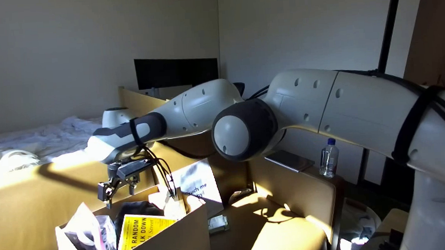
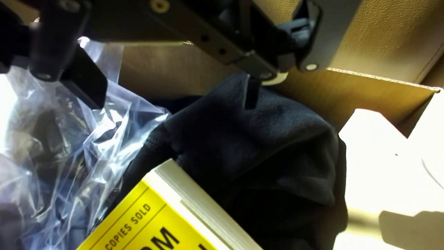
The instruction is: Take the yellow book out of the white box and place it on the backrest of the sofa
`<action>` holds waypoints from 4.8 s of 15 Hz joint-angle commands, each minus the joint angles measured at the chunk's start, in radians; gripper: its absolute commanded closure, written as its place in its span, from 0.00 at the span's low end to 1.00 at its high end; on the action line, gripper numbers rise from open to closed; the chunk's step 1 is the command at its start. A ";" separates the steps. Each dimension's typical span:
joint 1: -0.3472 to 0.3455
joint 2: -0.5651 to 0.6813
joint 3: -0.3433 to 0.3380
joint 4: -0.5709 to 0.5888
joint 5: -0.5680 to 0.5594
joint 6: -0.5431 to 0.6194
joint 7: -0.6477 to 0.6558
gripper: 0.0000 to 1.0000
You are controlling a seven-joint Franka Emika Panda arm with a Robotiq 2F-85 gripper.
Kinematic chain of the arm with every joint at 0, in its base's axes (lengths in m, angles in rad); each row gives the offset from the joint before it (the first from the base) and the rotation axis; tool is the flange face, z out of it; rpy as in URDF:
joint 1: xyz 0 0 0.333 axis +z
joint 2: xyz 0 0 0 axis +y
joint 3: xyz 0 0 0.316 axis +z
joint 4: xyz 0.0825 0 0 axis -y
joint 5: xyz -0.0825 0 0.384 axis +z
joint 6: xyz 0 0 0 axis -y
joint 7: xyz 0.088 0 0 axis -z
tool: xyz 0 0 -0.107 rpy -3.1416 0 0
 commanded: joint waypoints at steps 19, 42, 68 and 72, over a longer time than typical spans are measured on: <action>-0.065 0.032 0.027 -0.001 -0.014 -0.419 -0.477 0.00; -0.049 0.117 -0.004 0.036 0.086 -0.147 -0.843 0.00; -0.100 0.119 0.015 0.036 0.107 -0.578 -1.161 0.78; -0.096 0.119 0.015 0.038 0.110 -0.595 -1.174 0.90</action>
